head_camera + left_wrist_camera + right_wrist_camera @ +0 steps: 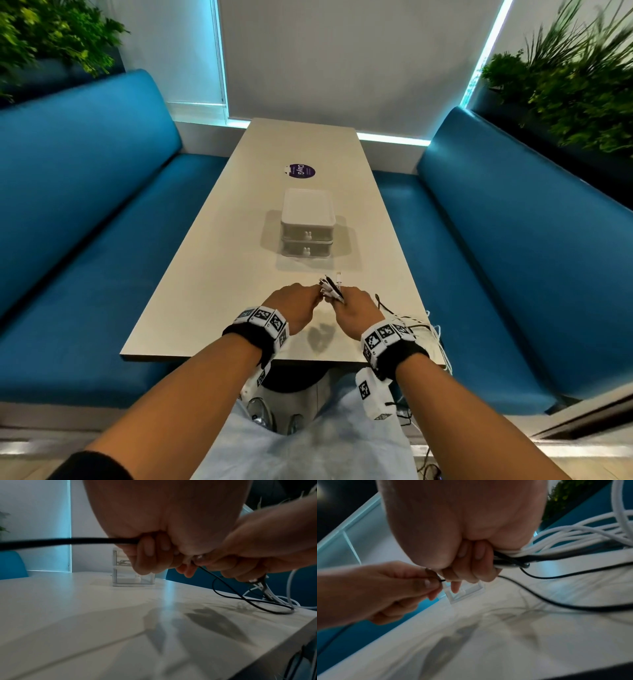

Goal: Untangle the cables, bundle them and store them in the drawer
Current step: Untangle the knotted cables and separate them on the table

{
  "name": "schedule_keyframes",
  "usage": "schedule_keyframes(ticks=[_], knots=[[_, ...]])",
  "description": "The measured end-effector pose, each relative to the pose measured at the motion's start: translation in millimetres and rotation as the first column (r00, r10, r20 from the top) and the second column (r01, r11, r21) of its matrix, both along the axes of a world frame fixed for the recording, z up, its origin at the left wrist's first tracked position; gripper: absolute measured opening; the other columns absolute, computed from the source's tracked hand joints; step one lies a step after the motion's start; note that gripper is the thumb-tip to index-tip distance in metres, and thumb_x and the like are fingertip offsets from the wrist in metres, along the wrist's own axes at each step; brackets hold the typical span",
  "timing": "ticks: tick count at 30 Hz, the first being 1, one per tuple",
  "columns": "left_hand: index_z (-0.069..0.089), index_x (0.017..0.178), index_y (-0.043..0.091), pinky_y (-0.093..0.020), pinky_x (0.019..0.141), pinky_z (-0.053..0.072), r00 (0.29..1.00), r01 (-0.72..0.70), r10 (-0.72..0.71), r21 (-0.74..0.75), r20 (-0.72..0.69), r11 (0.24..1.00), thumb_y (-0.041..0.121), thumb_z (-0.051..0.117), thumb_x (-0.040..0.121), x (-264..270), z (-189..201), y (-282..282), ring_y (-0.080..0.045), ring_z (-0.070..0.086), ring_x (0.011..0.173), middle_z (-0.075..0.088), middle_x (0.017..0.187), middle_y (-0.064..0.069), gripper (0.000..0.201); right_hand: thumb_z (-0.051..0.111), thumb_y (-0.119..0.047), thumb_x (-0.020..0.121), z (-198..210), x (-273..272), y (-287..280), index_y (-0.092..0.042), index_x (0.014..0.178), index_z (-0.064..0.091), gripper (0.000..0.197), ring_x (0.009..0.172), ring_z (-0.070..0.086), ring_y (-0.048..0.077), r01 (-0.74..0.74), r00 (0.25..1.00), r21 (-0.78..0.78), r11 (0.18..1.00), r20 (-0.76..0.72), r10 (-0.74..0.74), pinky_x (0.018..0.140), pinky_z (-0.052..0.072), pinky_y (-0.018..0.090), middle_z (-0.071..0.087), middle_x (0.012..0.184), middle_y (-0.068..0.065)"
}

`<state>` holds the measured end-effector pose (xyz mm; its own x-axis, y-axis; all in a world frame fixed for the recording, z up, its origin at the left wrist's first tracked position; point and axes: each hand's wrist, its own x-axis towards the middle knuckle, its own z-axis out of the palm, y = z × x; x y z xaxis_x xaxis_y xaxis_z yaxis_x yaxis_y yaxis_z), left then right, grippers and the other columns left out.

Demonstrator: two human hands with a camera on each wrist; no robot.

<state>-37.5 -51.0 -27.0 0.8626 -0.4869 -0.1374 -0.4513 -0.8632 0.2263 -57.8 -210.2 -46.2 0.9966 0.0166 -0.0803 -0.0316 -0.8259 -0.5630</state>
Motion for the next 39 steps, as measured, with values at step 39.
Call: schedule_keyframes(ticks=[39], knots=[[0.056,0.094,0.024,-0.036,0.072,0.047,0.99,-0.133,0.112,-0.316,-0.085,0.939,0.041,0.045,0.101,17.5,-10.3,19.5,-0.024,0.056,0.075,0.063,0.082,-0.002,0.021,0.045,-0.028,0.097,2.7,-10.4,-23.5,-0.023,0.118,0.054,0.024,0.087,0.061,0.036,0.083,0.996,-0.213,0.974,0.049,-0.074,0.069,0.047,0.035,0.064,0.097,0.016]])
